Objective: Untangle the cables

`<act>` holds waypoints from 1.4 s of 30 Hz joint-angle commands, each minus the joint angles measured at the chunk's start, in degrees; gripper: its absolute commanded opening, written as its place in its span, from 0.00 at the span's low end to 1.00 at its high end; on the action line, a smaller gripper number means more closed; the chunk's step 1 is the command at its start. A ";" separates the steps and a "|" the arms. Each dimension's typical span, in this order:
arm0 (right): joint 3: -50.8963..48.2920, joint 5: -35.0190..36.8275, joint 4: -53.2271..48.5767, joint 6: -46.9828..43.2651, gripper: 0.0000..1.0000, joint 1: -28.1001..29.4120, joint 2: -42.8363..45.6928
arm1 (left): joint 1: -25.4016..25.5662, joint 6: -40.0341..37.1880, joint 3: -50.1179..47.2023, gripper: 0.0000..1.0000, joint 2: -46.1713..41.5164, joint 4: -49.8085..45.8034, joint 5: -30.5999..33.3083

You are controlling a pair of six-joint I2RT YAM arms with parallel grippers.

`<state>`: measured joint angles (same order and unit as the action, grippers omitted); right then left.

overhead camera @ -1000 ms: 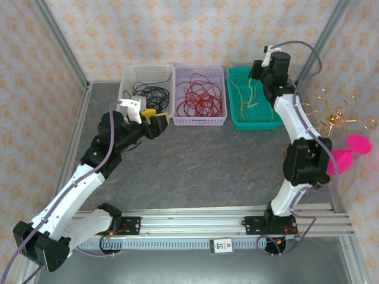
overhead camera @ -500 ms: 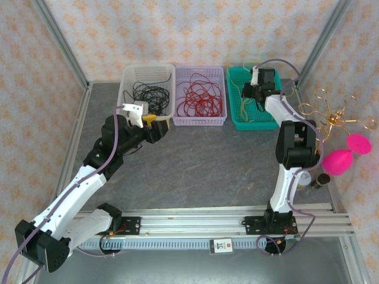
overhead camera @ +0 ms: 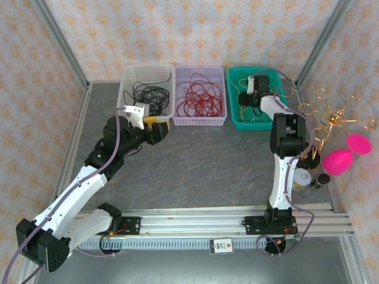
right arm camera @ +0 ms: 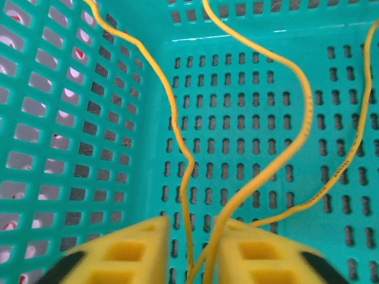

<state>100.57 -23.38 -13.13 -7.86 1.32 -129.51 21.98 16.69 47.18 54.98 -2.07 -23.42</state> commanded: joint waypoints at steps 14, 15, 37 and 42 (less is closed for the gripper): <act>-26.61 6.96 10.29 2.50 0.52 2.81 33.96 | -0.41 1.64 -5.29 0.70 -1.87 4.40 6.58; -31.25 8.96 12.14 2.52 0.52 4.02 37.52 | -0.40 1.60 -5.72 0.70 -1.88 4.40 7.90; -92.28 24.26 82.46 4.87 0.72 2.13 54.35 | -11.45 -11.25 -25.91 0.84 -1.79 24.94 41.65; -95.59 21.56 102.28 3.39 0.73 1.84 40.82 | -14.88 -17.34 -32.48 0.88 3.93 43.41 37.83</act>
<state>5.96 -0.30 74.89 -2.66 3.36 -83.92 8.51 5.52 17.85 56.25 27.59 16.23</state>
